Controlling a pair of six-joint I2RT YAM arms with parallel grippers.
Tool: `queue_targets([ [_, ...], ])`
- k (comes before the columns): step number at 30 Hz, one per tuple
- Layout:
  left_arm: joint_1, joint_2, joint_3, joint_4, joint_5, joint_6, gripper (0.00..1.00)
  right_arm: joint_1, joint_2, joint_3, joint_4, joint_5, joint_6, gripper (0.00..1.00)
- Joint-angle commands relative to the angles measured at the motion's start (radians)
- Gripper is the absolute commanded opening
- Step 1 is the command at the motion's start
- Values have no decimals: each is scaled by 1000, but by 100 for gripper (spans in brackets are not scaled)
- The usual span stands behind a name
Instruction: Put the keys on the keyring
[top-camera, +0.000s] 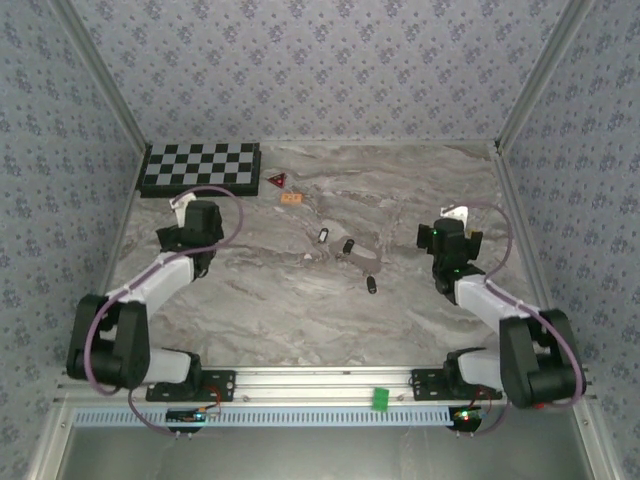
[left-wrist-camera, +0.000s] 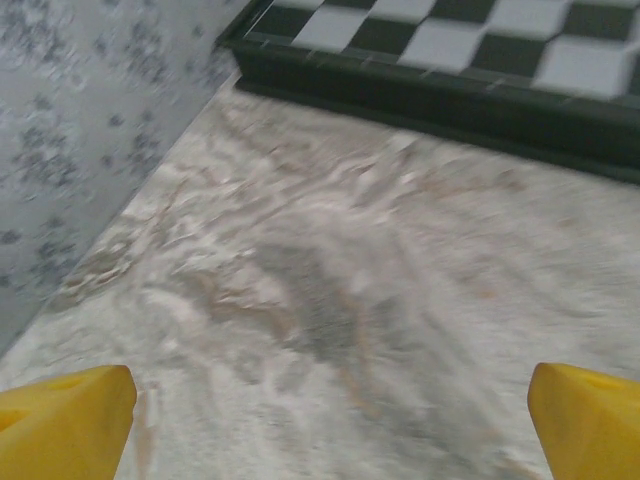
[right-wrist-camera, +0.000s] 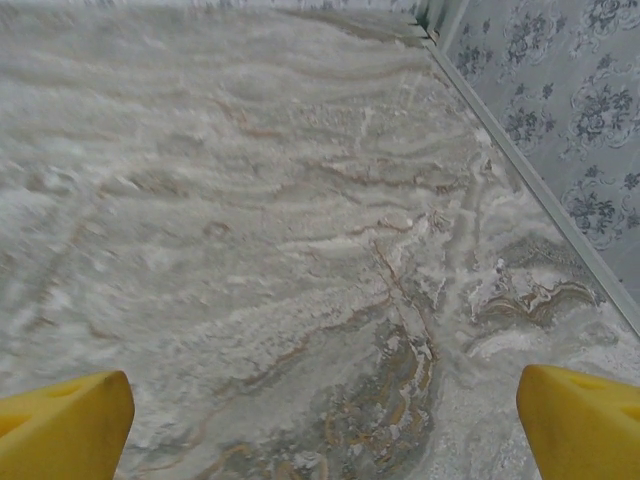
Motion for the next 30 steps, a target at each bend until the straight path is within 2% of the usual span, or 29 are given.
queue_targets([
  [1, 26, 49, 28, 59, -51, 106, 100, -10, 84, -30, 211, 71, -77, 100],
  [2, 39, 61, 13, 107, -51, 117, 100, -13, 107, -41, 278, 65, -103, 100],
  [4, 90, 76, -39, 196, 41, 110, 100, -12, 124, -53, 331, 53, -108, 100],
  [6, 127, 97, -93, 305, 59, 99, 100, -38, 146, -85, 425, -74, -123, 100],
  [7, 137, 95, -114, 363, 89, 118, 100, -50, 170, -101, 470, -121, -141, 100],
  [9, 145, 80, -162, 471, 153, 154, 100, -55, 191, -129, 563, -106, -175, 100],
  [12, 167, 96, -254, 672, 252, 184, 100, -104, 181, -164, 580, -253, -138, 100],
  [14, 165, 108, -257, 691, 347, 221, 100, -146, 227, -194, 667, -333, -118, 100],
  [15, 165, 118, -262, 719, 386, 240, 100, -155, 264, -211, 758, -321, -123, 100],
  [16, 170, 122, -280, 741, 439, 250, 100, -153, 267, -218, 779, -313, -121, 100],
  [18, 174, 173, -327, 901, 472, 271, 100, -166, 227, -191, 663, -340, -103, 100],
  [20, 184, 145, -302, 790, 494, 259, 100, -176, 247, -158, 629, -345, -96, 100],
  [21, 186, 163, -317, 852, 499, 261, 100, -180, 249, -134, 586, -321, -81, 100],
  [22, 186, 156, -311, 836, 498, 261, 100, -185, 239, -103, 509, -301, -60, 100],
  [30, 186, 152, -311, 824, 498, 261, 100, -180, 244, -105, 535, -274, -73, 100],
])
